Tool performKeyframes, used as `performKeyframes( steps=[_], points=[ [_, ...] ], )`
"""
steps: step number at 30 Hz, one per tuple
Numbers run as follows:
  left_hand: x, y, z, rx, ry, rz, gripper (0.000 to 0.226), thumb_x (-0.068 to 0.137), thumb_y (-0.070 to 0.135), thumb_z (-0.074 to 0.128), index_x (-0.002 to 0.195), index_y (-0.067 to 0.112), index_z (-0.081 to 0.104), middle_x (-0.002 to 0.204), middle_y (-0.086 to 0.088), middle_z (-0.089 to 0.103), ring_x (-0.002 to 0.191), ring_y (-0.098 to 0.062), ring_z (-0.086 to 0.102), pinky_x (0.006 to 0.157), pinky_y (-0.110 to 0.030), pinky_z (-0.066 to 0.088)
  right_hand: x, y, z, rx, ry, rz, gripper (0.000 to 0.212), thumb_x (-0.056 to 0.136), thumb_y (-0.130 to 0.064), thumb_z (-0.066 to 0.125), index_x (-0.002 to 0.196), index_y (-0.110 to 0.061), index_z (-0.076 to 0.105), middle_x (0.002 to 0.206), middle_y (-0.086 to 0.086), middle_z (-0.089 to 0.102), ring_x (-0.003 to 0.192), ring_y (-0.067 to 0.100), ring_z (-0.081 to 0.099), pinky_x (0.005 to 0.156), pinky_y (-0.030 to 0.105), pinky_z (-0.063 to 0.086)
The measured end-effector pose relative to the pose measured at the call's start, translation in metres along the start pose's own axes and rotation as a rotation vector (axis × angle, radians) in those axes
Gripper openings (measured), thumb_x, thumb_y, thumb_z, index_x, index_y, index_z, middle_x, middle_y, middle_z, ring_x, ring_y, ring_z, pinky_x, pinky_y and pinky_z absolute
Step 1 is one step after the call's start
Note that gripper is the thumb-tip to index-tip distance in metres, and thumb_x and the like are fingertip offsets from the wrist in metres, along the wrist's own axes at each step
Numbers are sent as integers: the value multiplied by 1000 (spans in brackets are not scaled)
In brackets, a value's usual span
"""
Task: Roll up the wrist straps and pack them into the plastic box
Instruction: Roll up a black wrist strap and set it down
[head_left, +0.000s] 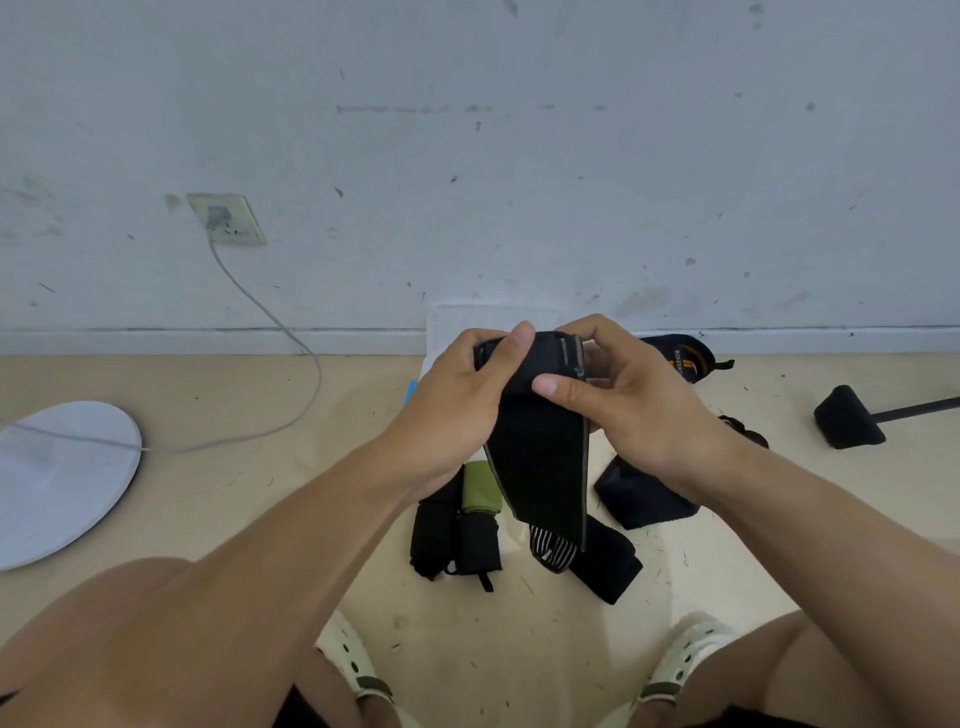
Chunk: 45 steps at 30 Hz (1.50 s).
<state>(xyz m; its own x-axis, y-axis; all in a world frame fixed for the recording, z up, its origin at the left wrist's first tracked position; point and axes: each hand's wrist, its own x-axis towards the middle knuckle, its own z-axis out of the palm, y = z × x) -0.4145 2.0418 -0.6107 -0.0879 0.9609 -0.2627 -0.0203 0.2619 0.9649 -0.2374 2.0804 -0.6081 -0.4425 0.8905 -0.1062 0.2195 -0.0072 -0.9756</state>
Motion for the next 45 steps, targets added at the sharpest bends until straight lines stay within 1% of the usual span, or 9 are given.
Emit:
performKeyframes(
  steps=[7,12,17,20,23,28,38,41,45],
  points=[
    [-1,8,2,-185,-50,-120,46,101,48,59,129,12,61,122,-12,73,115,-27,72,106,-48,55,-2,-1,-5,-91,53,-134,35,85,-16,84,113,-31,68,110,2,71,88,42,69,91,52,59],
    [-2,14,-3,-295,-170,-196,43,105,36,57,136,6,64,126,-14,73,116,-30,72,100,-44,59,0,-2,-6,-152,67,-153,42,85,-11,84,114,-36,68,111,-8,72,84,26,67,85,34,58],
    [-2,12,-5,-316,-215,-242,43,105,38,57,136,9,65,127,-16,73,116,-32,72,97,-44,60,1,-2,-4,-154,85,-157,45,85,-4,82,113,-37,69,111,-6,72,91,31,68,91,44,60],
    [0,10,-5,-322,-163,-202,38,104,29,61,135,7,64,128,-17,72,116,-32,72,99,-46,59,3,-6,-5,-138,70,-138,44,83,-3,84,112,-33,71,108,-7,74,91,28,70,87,34,61],
    [1,8,-6,-322,-99,-156,35,99,20,68,132,8,63,125,-15,73,116,-30,72,103,-48,57,2,-12,-7,-57,34,-80,41,81,-16,87,115,-33,73,109,-11,75,89,19,70,83,23,57],
    [-1,11,-9,-298,-70,-87,36,93,10,73,128,12,64,124,-16,72,114,-29,72,102,-41,58,5,-13,-10,132,-26,51,49,78,-36,78,126,-28,70,124,8,72,104,24,76,98,37,56],
    [-1,11,-11,-155,-90,-13,34,90,22,78,121,12,72,115,-8,78,108,-22,75,100,-43,59,5,-10,-18,126,2,5,47,74,-19,84,119,-25,72,118,-1,72,101,41,73,96,42,59],
    [-2,10,-9,-143,-117,-21,36,89,23,78,124,14,71,116,-7,78,109,-23,75,102,-46,58,2,-14,-18,75,42,-28,43,83,-3,81,119,-24,71,111,-11,72,87,31,73,88,31,60],
    [-3,9,-4,-157,-134,-30,50,84,35,78,129,15,67,118,-7,78,110,-26,75,102,-49,57,-1,-19,-18,10,72,-68,42,84,3,80,115,-24,71,113,-7,73,83,23,66,89,37,60]
  ],
)
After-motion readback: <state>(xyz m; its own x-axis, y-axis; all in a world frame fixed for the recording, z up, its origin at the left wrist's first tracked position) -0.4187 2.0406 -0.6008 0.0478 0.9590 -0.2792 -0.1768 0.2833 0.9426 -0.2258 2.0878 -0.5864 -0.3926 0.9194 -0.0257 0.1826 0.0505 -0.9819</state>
